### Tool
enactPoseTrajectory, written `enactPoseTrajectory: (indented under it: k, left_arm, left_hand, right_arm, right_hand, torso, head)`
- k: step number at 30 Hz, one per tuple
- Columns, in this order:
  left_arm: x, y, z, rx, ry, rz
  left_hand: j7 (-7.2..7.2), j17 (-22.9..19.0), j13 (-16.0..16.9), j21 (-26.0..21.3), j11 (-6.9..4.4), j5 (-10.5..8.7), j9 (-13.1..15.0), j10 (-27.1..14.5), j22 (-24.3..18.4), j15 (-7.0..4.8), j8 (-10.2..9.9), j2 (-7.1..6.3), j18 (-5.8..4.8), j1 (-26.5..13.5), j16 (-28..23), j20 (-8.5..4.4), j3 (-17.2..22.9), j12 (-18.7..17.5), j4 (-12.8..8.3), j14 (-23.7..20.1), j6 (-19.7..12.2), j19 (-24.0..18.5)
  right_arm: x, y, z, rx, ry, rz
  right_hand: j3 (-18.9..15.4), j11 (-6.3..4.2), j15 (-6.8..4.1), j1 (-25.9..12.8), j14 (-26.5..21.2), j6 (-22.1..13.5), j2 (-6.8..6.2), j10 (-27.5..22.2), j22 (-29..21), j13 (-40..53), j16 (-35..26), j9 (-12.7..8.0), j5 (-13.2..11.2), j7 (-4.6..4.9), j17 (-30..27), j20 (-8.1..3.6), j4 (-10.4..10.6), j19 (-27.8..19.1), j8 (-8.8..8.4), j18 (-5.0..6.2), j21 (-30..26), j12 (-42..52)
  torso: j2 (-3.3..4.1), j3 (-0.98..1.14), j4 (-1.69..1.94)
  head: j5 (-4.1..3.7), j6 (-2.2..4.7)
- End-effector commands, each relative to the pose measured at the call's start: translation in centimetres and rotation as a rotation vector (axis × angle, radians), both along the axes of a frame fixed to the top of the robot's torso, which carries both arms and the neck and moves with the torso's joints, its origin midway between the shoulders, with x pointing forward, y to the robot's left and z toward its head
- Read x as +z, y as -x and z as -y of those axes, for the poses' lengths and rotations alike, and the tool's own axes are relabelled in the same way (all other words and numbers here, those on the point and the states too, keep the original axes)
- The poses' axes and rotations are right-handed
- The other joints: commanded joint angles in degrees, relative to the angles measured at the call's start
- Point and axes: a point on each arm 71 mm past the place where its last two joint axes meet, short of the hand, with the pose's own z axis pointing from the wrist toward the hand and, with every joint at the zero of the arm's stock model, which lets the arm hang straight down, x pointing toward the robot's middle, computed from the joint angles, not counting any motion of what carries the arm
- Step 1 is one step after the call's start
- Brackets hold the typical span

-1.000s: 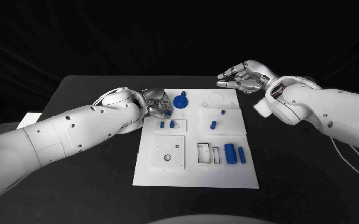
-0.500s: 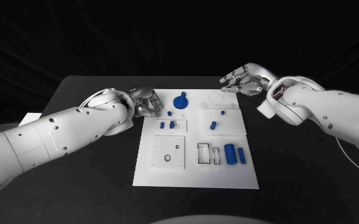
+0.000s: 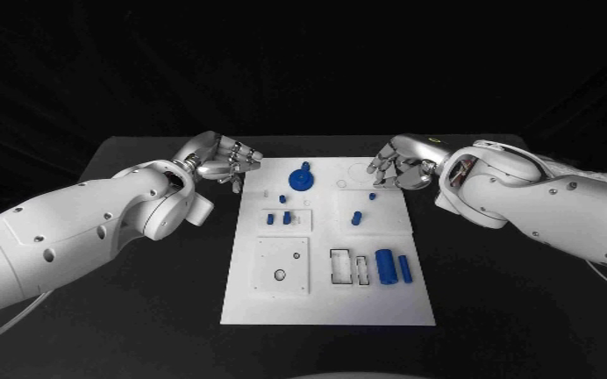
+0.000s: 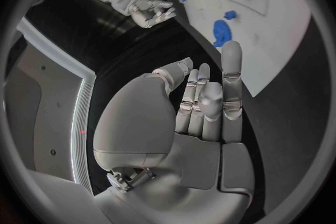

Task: Assemble the parts on the task board

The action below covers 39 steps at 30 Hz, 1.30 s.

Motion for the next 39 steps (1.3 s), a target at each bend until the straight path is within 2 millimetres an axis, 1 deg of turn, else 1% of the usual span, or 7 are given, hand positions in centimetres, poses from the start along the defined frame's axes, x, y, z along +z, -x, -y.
enactPoseTrajectory:
  k: [1, 3, 6, 11, 16, 24, 39]
  left_arm:
    - [0.5, 0.4, -0.5, 0.115, 0.511, -0.134]
    - [0.5, 0.9, -0.5, 0.118, 0.564, -0.154]
    - [0.6, 1.3, -0.5, 0.115, 0.609, -0.173]
    - [0.6, 1.8, -0.4, 0.112, 0.638, -0.183]
    - [0.6, 1.9, -0.6, 0.117, 0.645, -0.182]
    - [0.7, 2.0, -0.7, 0.119, 0.647, -0.180]
    - [0.7, 2.0, -0.8, 0.121, 0.645, -0.185]
  left_hand:
    - [-0.37, -0.80, 0.61, -0.94, -0.32, -0.18, 0.04, 0.83, -0.67, -0.20, 0.40, 0.01, 0.63, -0.80, -0.32, -0.14, -1.46, 1.55, 0.17, -0.68, 0.38, -0.61]
    - [-0.42, -1.13, 0.95, -1.16, -0.43, -0.14, 0.02, 0.79, -0.80, -0.30, 0.54, 0.17, 0.61, -0.91, -0.40, -0.18, -2.28, 2.39, 0.22, -0.92, 0.32, -0.73]
    - [-0.46, -1.56, 1.21, -1.33, -0.49, -0.11, 0.00, 0.64, -0.90, -0.33, 0.67, 0.33, 0.59, -0.95, -0.53, -0.20, -2.86, 3.03, 0.24, -1.15, 0.28, -0.80]
    - [-0.48, -2.36, 1.47, -1.56, -0.51, -0.07, -0.02, 0.27, -1.04, -0.35, 0.80, 0.53, 0.58, -0.81, -0.83, -0.22, -3.41, 3.70, 0.14, -1.54, 0.21, -0.89]
    - [-0.47, -2.62, 1.53, -1.62, -0.51, -0.06, -0.03, 0.14, -1.08, -0.35, 0.83, 0.56, 0.58, -0.75, -0.94, -0.23, -3.55, 3.87, 0.09, -1.66, 0.17, -0.92]
    - [-0.46, -2.97, 1.68, -1.78, -0.49, -0.04, -0.05, -0.17, -1.17, -0.34, 0.89, 0.65, 0.57, -0.59, -1.07, -0.23, -3.85, 4.27, -0.04, -1.86, 0.08, -0.99]
    - [-0.40, -3.36, 1.89, -1.98, -0.46, 0.02, -0.10, -0.76, -1.30, -0.33, 0.95, 0.82, 0.57, -0.05, -1.18, -0.23, -4.16, 4.90, -0.44, -2.07, -0.17, -1.02]
  right_arm:
    - [-0.5, 0.4, -0.6, 0.029, 0.256, 0.091]
    - [-0.6, 0.6, -0.9, 0.034, 0.297, 0.102]
    - [-0.9, 0.7, -1.1, 0.040, 0.339, 0.110]
    - [-1.3, 1.1, -1.6, 0.055, 0.388, 0.111]
    - [-1.5, 1.4, -2.0, 0.067, 0.410, 0.109]
    - [-1.8, 1.4, -2.5, 0.080, 0.419, 0.101]
    - [-3.3, 1.3, -3.3, 0.103, 0.417, 0.064]
  right_hand:
    - [0.56, 0.14, -0.01, -0.19, 3.51, 0.13, -0.89, -0.42, -0.46, -0.99, -0.37, -0.08, -0.87, -0.13, 2.50, 0.46, -0.01, -0.26, -0.33, 1.19, -0.41, -0.40]
    - [1.02, 0.14, 0.02, -0.48, 3.42, 0.02, -1.29, -0.82, -1.09, -1.87, -0.67, -0.12, -1.55, -0.26, 2.05, 0.53, 0.03, -0.51, -0.39, 1.32, -0.83, -0.61]
    - [1.57, 0.09, 0.00, -0.99, 3.32, -0.09, -1.82, -1.23, -1.58, -3.09, -1.03, -0.15, -2.37, -0.43, 1.51, 0.56, 0.19, -0.70, -0.41, 1.42, -1.19, -0.63]
    - [2.41, -0.04, -0.15, -1.19, 3.27, 0.16, -2.10, -1.39, -1.83, -4.39, -1.32, -0.10, -2.52, -0.60, 1.11, 0.48, 0.24, -0.77, -0.32, 1.46, -1.42, -0.58]
    - [3.10, -0.11, -0.22, -1.30, 3.27, 0.42, -2.26, -1.36, -1.95, -5.35, -1.47, -0.07, -2.58, -0.69, 0.91, 0.40, 0.24, -0.77, -0.28, 1.47, -1.54, -0.55]
    - [5.36, -0.23, -0.38, -1.34, 3.34, 0.87, -2.09, -0.85, -2.00, -7.37, -1.52, -0.05, -3.92, -0.81, 0.86, 0.22, 0.21, -0.67, -0.31, 1.46, -1.66, -0.45]
    - [11.32, -0.40, -0.54, -1.76, 3.43, 1.80, -0.98, 0.29, -1.98, -10.55, -1.49, 0.03, -7.24, -0.95, 0.90, 0.03, 0.07, -0.48, -0.28, 1.44, -1.76, -0.35]
  torso:
    - [0.01, -0.02, 0.02]
    - [0.00, -0.09, 0.05]
    - [0.01, -0.14, 0.12]
    - [0.01, 0.00, -0.03]
    - [0.05, -0.04, -0.03]
    - [0.02, -0.03, 0.10]
    - [-0.01, 0.01, 0.09]
  head:
    - [-0.78, 0.22]
    - [-1.04, 0.16]
    - [-1.06, 0.13]
    - [-0.88, 0.14]
    - [-1.02, 0.07]
    - [-1.24, -0.09]
    - [-0.90, -0.28]
